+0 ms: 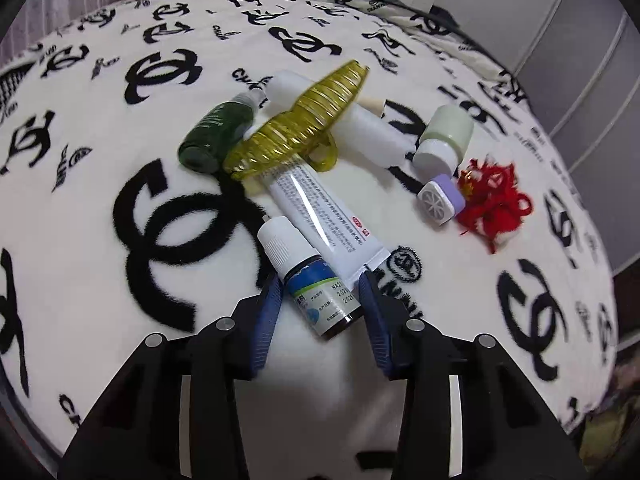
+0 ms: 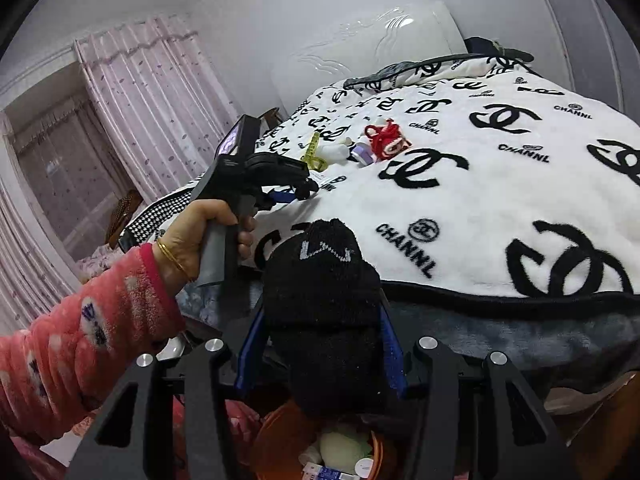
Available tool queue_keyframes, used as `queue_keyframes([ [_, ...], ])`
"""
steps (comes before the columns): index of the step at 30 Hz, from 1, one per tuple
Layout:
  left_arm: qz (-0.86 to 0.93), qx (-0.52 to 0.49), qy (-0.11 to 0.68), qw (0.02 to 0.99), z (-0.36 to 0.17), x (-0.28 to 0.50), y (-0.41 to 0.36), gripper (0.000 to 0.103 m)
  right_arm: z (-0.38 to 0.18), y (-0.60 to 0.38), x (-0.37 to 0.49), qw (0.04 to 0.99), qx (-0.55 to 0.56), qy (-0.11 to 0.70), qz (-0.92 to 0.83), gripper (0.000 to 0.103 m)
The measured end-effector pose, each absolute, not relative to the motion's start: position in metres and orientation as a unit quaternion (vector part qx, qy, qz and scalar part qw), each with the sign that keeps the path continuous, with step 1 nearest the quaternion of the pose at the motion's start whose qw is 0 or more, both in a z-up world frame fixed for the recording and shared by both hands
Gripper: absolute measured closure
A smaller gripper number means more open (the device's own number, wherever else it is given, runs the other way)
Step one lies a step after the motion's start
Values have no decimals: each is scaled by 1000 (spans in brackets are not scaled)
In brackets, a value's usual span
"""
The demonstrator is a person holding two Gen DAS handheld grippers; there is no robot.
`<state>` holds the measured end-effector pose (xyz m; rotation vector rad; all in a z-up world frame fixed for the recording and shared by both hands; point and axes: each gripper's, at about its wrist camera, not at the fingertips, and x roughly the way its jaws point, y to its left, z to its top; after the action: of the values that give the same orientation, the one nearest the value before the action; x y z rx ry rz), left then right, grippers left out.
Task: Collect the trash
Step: 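Carry the eye-drop bottle and black sock to the orange bowl and release them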
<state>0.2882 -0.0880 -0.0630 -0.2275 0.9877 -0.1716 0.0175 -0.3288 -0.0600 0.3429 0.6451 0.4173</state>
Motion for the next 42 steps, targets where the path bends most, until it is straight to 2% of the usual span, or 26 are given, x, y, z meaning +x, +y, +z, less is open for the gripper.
queue_keyframes([
  [10,-157,-143,426,879,-41,234,-41,63,-57,-304,11,909,154,319,219,54],
  [16,-232,-92,387,887,-25,145,-27,63,-53,-282,3,909,131,324,228,54],
  [21,-280,-76,388,875,-35,79,-15,63,-58,-263,-8,905,113,337,234,54],
  [28,-304,-75,457,832,-104,18,3,63,-98,-242,-16,879,110,402,233,54],
  [31,-297,-75,523,795,-154,14,-3,63,-137,-238,-9,848,130,459,230,54],
  [38,-255,-5,669,698,-272,23,-40,63,-246,-231,12,767,186,581,197,54],
  [42,-238,13,715,657,-305,32,-53,63,-293,-227,25,736,198,624,171,54],
])
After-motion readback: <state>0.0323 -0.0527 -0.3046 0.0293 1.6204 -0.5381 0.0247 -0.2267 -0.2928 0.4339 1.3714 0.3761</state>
